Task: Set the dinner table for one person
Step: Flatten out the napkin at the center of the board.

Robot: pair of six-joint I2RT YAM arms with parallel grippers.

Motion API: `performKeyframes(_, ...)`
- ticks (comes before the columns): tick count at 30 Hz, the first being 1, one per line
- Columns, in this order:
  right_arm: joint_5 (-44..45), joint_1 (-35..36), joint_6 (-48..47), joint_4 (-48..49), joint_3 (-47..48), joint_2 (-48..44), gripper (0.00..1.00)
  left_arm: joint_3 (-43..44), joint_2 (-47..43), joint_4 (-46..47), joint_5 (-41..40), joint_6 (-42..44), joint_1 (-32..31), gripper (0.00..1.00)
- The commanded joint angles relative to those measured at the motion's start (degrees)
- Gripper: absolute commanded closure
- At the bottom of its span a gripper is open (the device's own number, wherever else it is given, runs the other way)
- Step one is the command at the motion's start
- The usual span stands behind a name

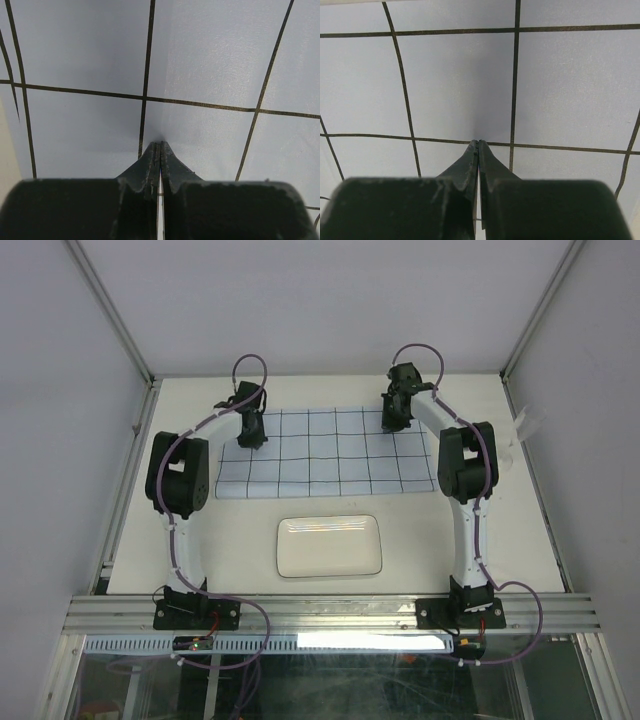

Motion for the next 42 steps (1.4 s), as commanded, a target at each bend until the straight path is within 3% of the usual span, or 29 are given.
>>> performKeyframes(1, 2.0, -0.5, 0.4, -0.1, 3.1, -0.1, 1.00, 3.8, 5.1, -0.5, -2.1, 1.4, 0.1, 1.00)
performKeyframes(13, 2.1, -5.2, 2.4, -1.3, 2.4, 0.5, 1.00, 12.2, 8.6, -3.6, -2.2, 2.5, 0.0, 1.00)
performKeyframes(23, 1.5, -5.2, 2.0, -0.5, 3.1, -2.3, 1.00, 8.3, -6.7, -3.2, -3.3, 1.9, 0.1, 1.00)
performKeyframes(28, 0.9, -5.1, 2.4, -0.9, 2.6, -5.0, 1.00, 3.9, -15.0, -3.2, -3.7, 2.2, 0.1, 0.86)
performKeyframes(36, -0.3, -4.8, 2.8, -0.4, -2.8, -10.5, 1.00, -12.7, -20.1, 2.1, -7.1, -0.6, 0.1, 0.70)
performKeyframes(42, -1.8, -4.0, 2.2, -0.1, -7.4, -13.3, 0.90, -19.8, -19.7, 4.3, -8.9, -2.6, 0.2, 0.61)
